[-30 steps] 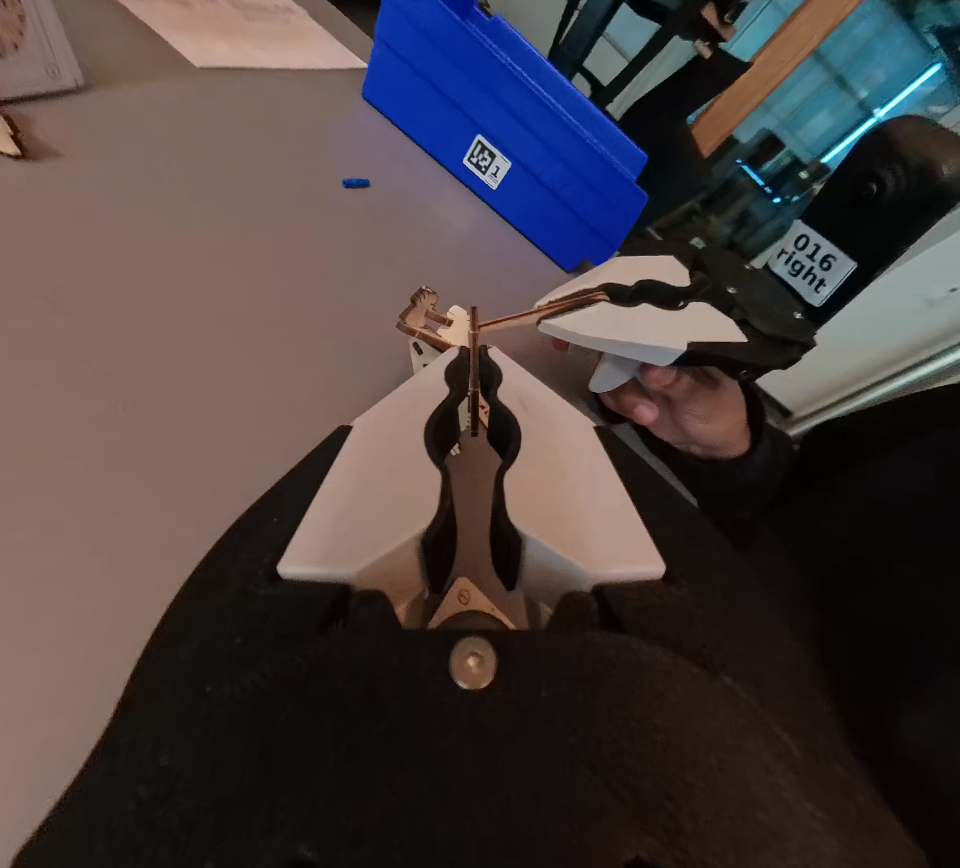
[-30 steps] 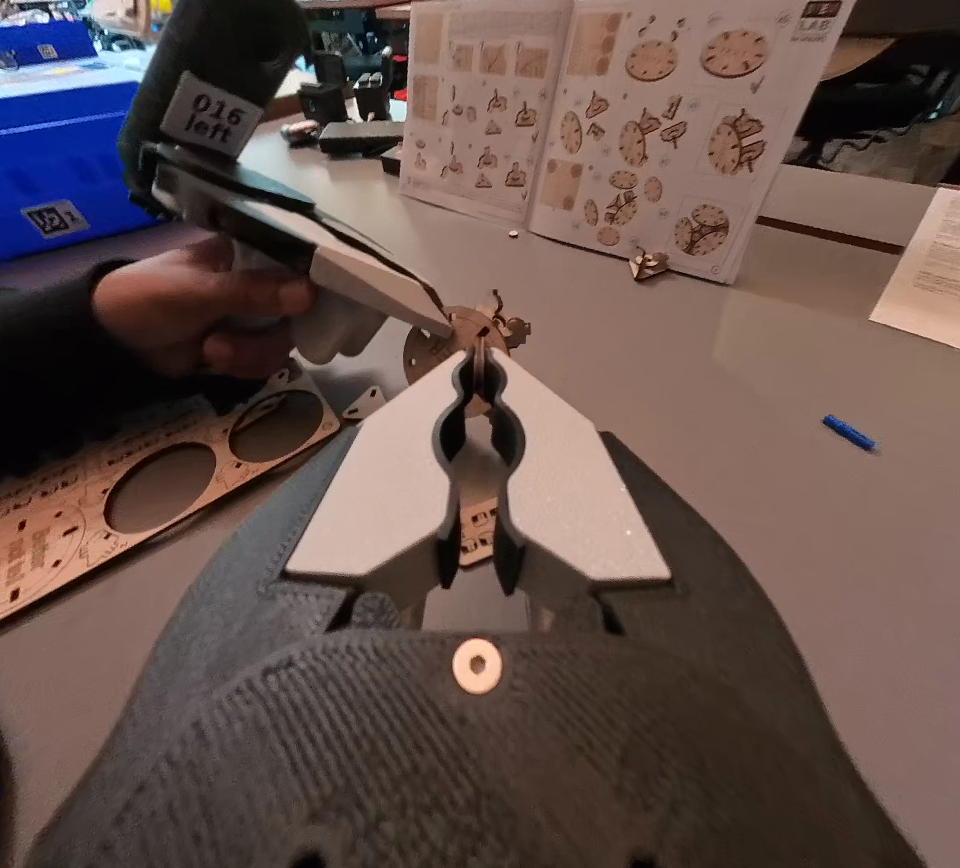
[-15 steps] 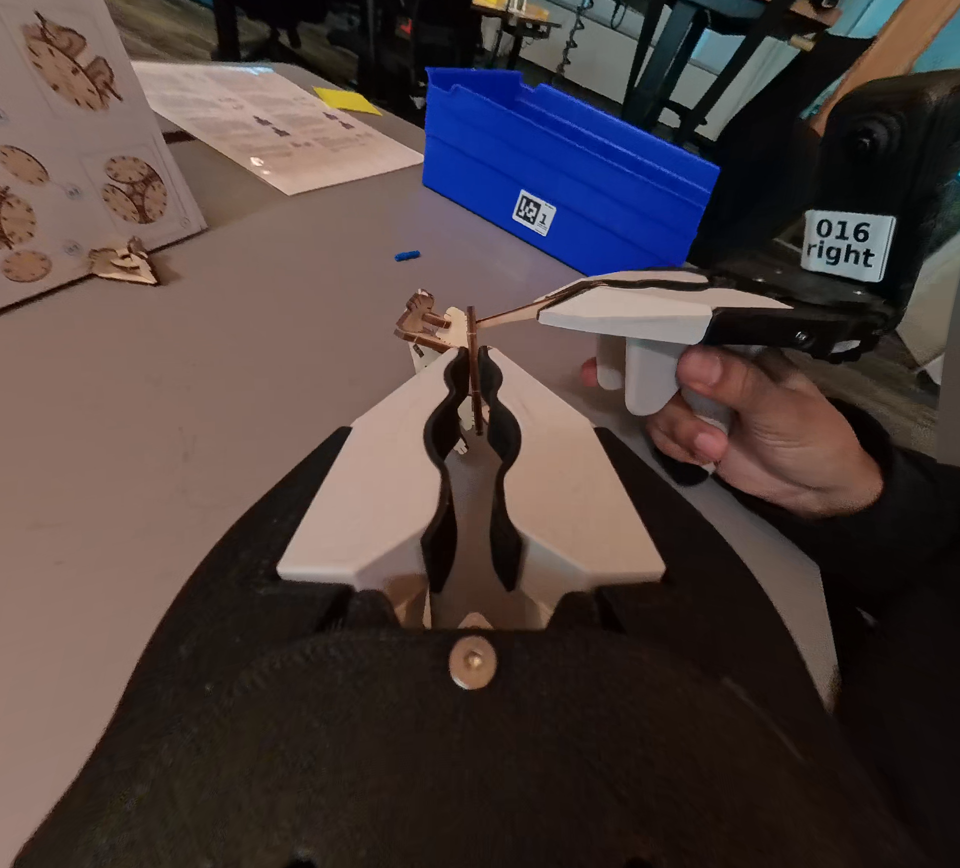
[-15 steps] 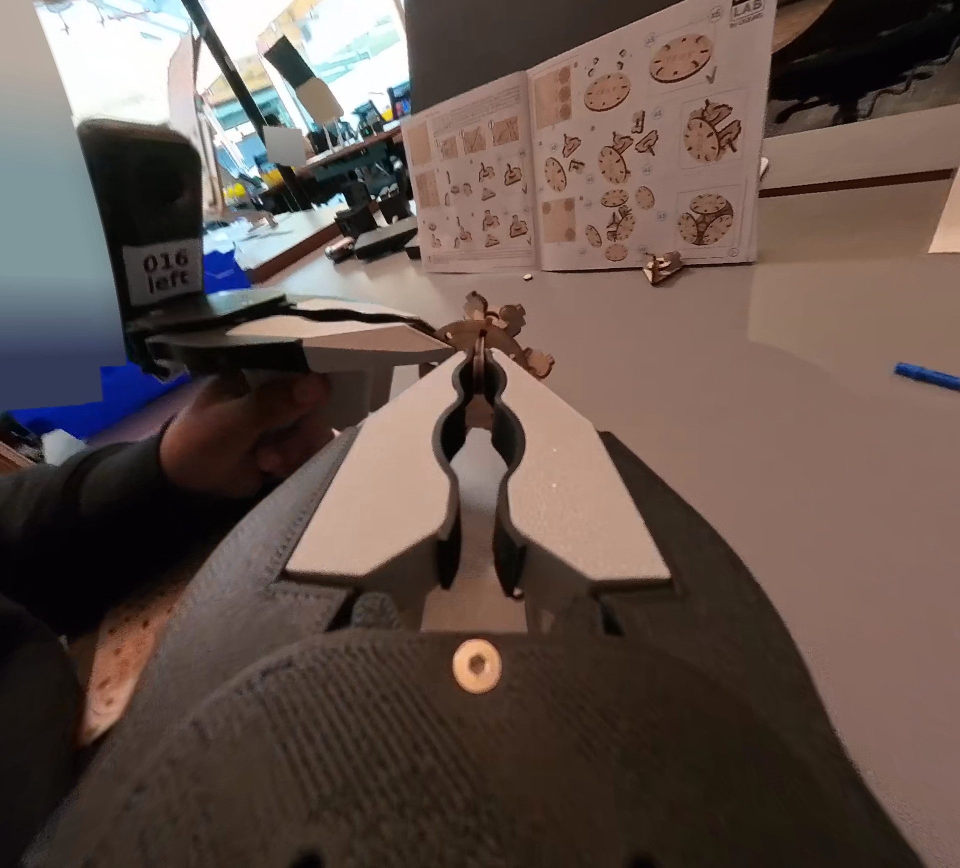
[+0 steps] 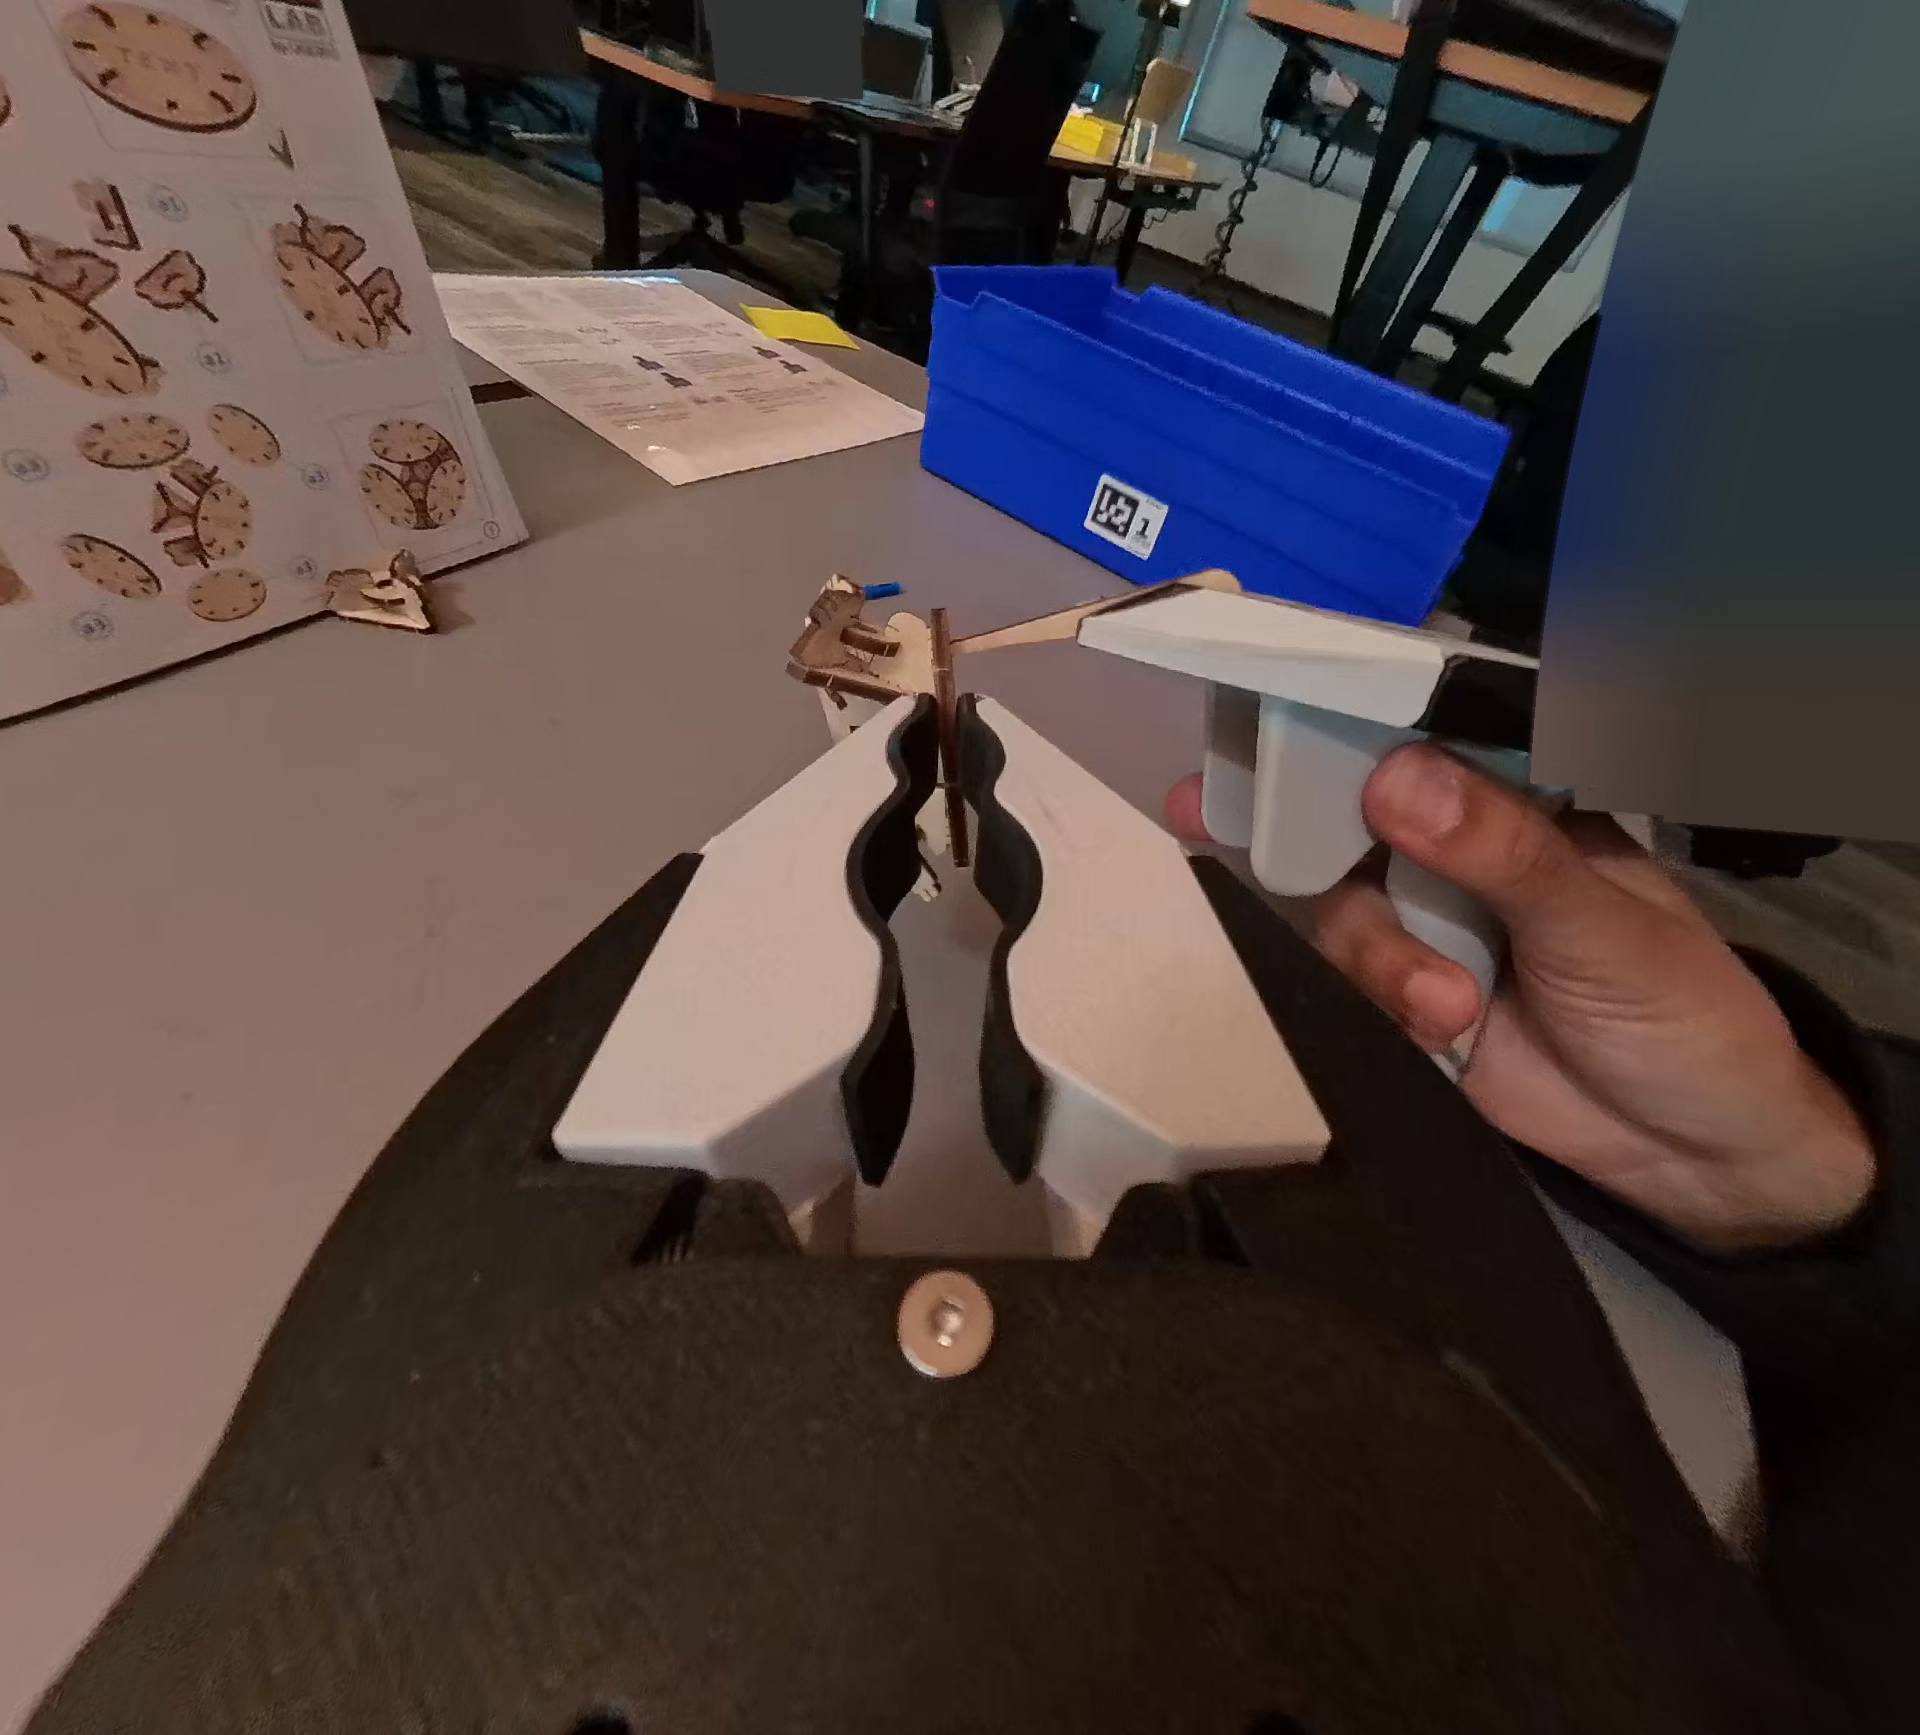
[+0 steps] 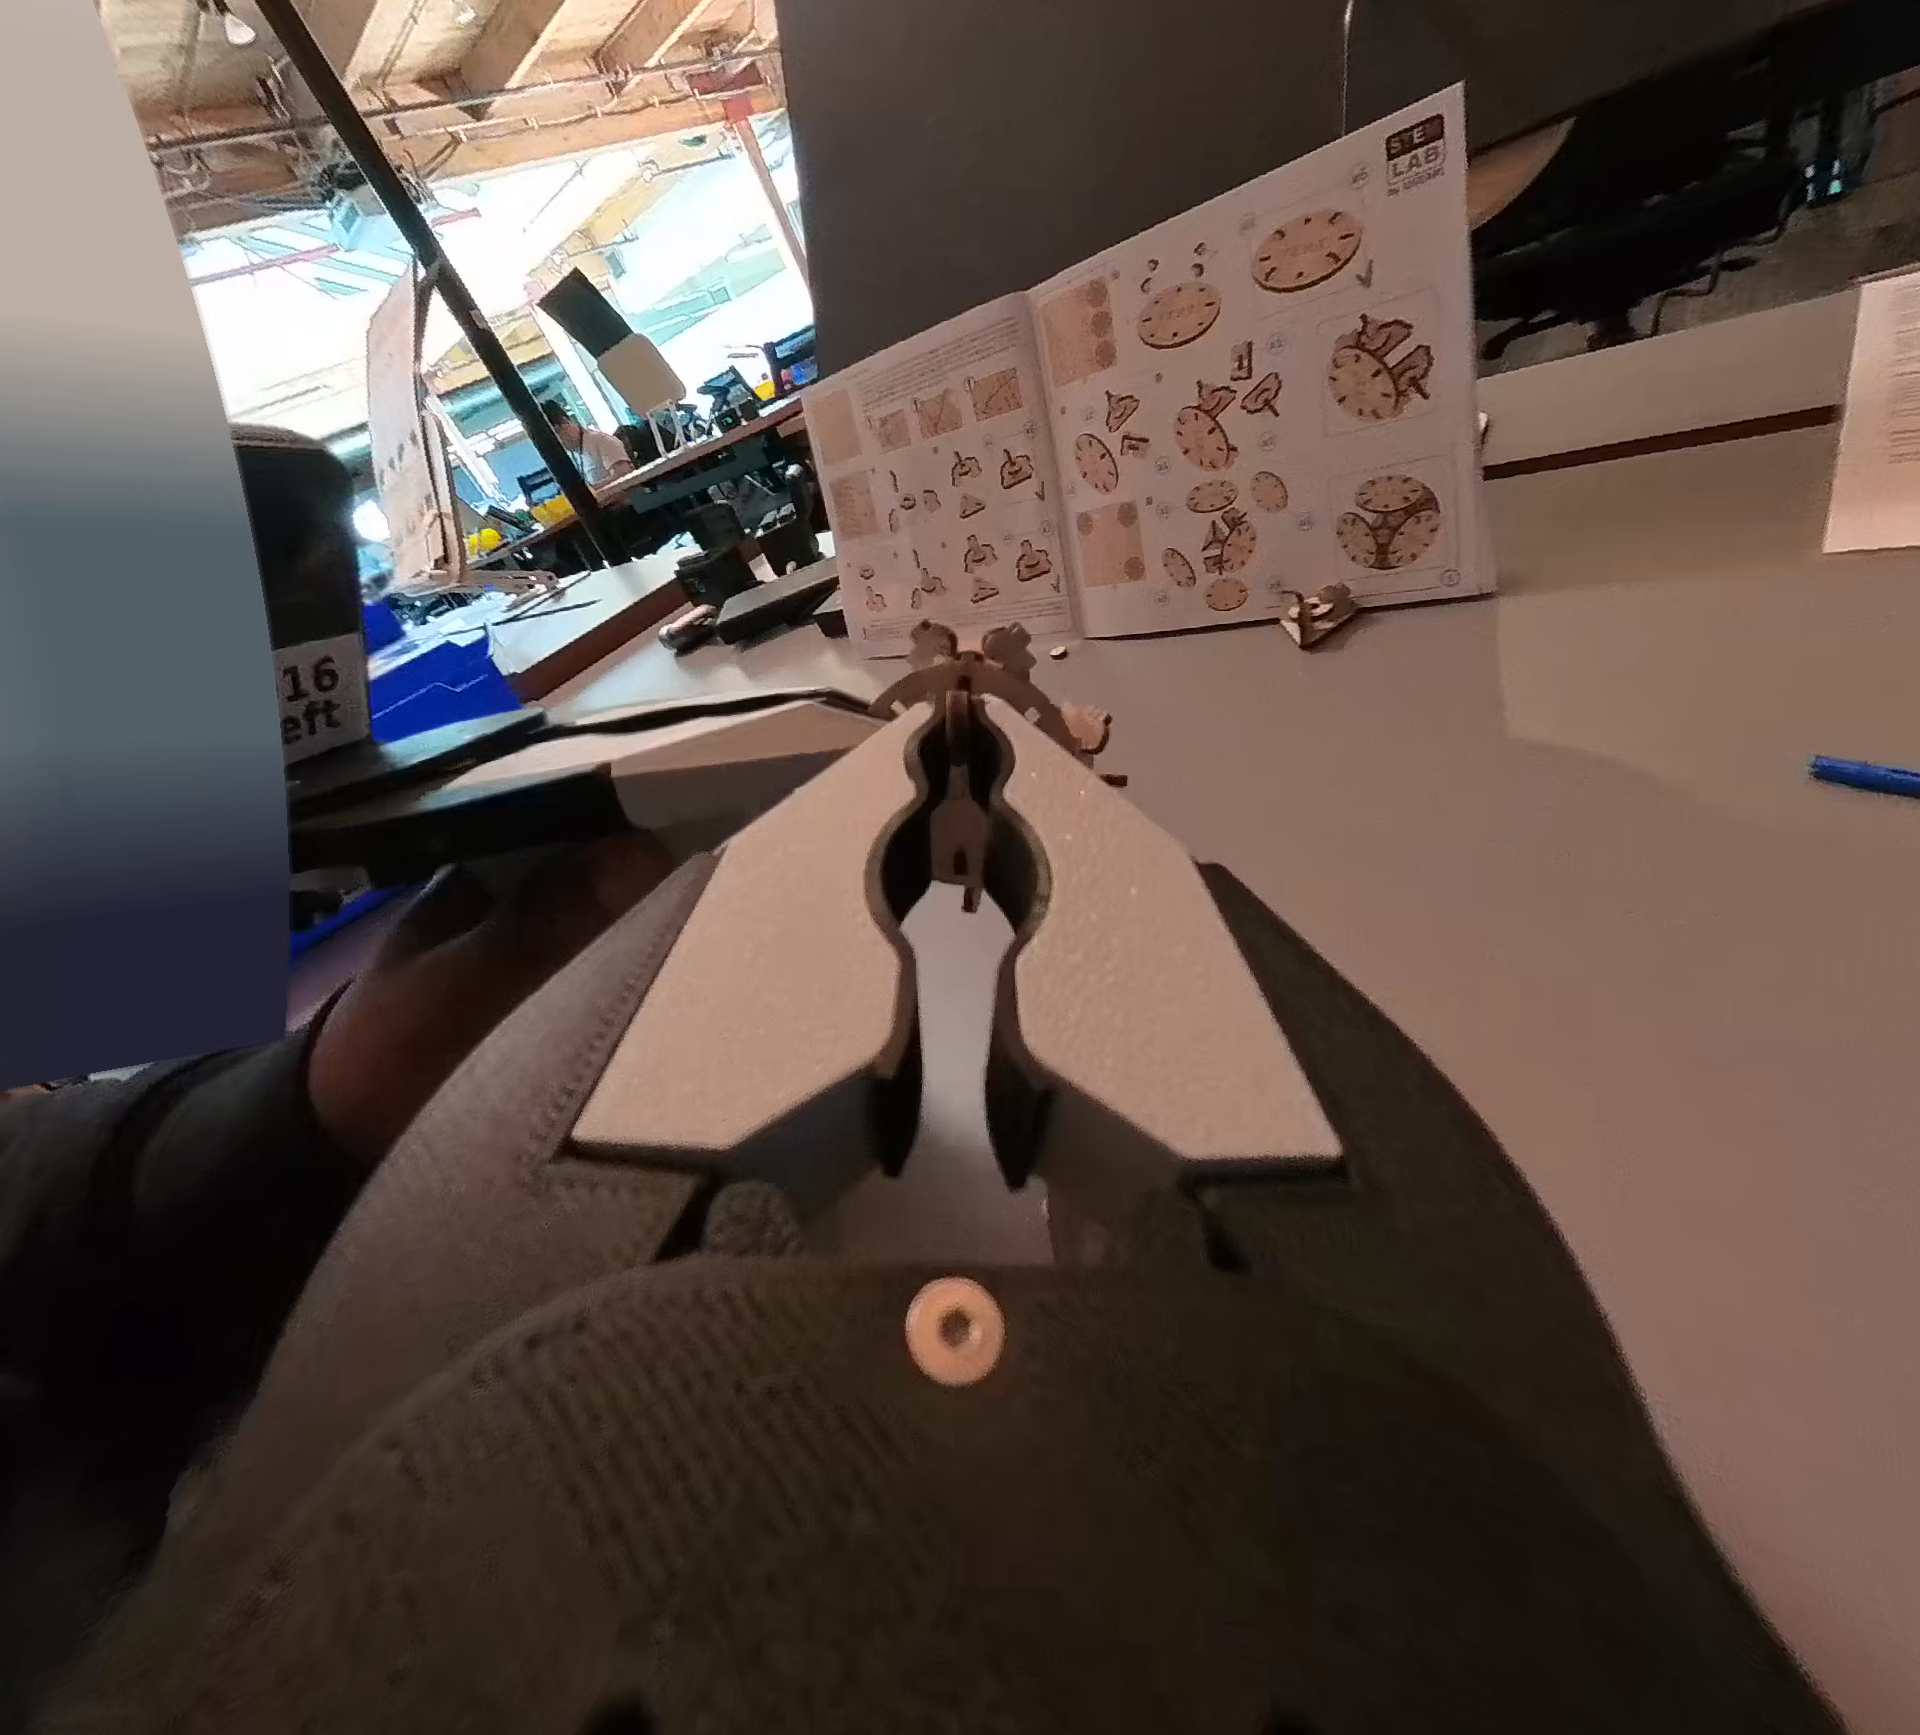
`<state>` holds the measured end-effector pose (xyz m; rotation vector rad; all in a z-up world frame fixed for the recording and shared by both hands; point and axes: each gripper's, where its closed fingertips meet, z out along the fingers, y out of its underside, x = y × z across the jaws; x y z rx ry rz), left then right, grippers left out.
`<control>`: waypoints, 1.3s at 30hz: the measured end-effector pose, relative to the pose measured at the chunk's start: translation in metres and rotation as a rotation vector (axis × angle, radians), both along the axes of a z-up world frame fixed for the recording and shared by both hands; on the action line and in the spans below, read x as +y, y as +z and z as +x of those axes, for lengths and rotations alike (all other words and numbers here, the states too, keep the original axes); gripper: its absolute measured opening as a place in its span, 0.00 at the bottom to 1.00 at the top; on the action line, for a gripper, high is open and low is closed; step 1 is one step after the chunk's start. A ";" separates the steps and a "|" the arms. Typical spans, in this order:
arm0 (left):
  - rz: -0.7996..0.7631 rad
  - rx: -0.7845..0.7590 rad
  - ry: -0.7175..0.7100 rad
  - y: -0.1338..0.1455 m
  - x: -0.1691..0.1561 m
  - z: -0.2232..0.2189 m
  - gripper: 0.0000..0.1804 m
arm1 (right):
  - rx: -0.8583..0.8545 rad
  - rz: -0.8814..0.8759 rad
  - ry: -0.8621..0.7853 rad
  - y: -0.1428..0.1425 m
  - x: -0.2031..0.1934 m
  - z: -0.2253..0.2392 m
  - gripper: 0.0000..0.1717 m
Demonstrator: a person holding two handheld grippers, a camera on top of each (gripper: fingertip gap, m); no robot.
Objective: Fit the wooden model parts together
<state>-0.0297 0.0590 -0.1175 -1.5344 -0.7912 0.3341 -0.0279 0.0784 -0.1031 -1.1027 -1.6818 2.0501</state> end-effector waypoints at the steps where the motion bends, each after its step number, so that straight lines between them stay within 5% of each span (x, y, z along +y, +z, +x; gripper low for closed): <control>1: 0.027 -0.021 -0.005 0.000 -0.001 -0.001 0.00 | 0.006 0.013 -0.001 0.000 -0.001 0.000 0.00; 39: 0.104 -0.152 -0.067 -0.011 -0.011 -0.009 0.00 | 0.129 0.432 0.044 -0.029 -0.019 0.007 0.00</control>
